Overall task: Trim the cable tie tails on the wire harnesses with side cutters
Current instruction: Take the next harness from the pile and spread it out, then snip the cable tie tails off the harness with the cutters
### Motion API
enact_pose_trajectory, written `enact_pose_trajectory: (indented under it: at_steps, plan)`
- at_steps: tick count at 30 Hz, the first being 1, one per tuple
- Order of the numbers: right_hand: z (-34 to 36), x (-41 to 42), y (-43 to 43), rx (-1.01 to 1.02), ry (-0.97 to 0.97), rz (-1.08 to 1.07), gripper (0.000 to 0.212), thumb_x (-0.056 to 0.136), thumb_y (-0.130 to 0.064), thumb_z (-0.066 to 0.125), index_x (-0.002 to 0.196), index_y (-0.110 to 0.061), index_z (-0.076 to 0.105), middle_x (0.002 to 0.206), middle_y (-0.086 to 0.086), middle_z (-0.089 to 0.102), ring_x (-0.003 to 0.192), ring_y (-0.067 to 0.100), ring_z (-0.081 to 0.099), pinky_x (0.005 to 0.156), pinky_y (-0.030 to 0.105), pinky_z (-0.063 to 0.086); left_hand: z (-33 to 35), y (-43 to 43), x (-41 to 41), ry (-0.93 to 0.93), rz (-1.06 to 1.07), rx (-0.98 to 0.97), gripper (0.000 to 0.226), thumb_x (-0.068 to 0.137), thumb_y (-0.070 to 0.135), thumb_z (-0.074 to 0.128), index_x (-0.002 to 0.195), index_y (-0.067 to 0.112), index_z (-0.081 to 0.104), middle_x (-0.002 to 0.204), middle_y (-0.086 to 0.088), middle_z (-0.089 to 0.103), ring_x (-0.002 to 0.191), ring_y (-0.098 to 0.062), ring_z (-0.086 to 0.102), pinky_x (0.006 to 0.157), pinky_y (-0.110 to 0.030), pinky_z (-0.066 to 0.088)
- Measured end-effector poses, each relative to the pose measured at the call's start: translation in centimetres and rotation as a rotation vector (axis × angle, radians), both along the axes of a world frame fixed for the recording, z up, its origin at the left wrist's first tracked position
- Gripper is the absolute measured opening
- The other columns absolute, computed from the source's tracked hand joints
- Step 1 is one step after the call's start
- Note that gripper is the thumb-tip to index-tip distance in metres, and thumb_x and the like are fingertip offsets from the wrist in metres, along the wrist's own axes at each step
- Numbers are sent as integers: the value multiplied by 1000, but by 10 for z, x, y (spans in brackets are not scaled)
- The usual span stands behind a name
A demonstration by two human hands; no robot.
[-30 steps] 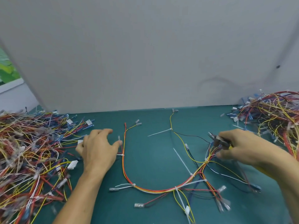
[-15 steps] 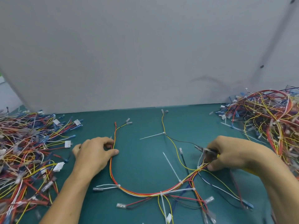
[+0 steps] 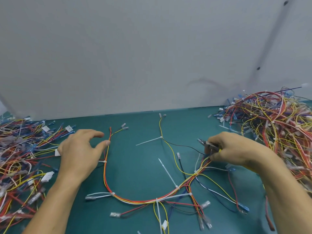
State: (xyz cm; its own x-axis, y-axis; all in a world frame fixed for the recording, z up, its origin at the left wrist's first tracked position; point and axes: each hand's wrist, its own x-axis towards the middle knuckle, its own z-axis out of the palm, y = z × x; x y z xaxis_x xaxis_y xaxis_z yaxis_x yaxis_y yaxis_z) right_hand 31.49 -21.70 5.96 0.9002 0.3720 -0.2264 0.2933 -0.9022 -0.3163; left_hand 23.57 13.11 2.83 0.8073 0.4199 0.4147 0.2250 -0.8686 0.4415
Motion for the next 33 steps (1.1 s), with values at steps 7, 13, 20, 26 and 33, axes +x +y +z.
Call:
enact_pose_trajectory:
  at_steps: [7,13,20,26,33]
  plan:
    - [3,3,-3,258,-44,-72,23,96,-43,50,93,-22,57,84,-2,68,84,18,64,83,39,50,22,-52,-12,-138,-344,-105,16,74,19,80,89,21,75,84,13,68,74,1,60,75,-18,43]
    - [-1,4,0,175,-167,-223,44,89,-61,48,83,-18,43,83,5,57,79,24,54,68,38,40,12,-104,-20,69,-720,-153,11,75,23,80,86,24,75,78,20,63,73,4,59,67,-4,37]
    - [-1,-3,5,161,49,-161,39,77,-26,69,96,-17,36,74,2,44,60,16,44,54,30,32,-6,-115,-22,381,-837,-146,34,69,39,82,100,31,71,82,20,59,79,4,56,69,-6,40]
    - [1,-4,4,64,-95,-62,25,78,-27,70,95,-21,53,75,-1,52,63,11,47,52,28,32,-14,-113,-17,436,-899,12,18,80,28,72,98,24,70,89,10,62,82,-4,54,78,-25,45]
    - [-1,-9,-15,-138,-102,112,19,79,-28,63,98,-29,63,77,-3,57,74,16,51,68,36,46,-11,-108,-19,406,-806,-56,30,74,43,77,101,30,70,88,18,59,78,5,52,71,-9,40]
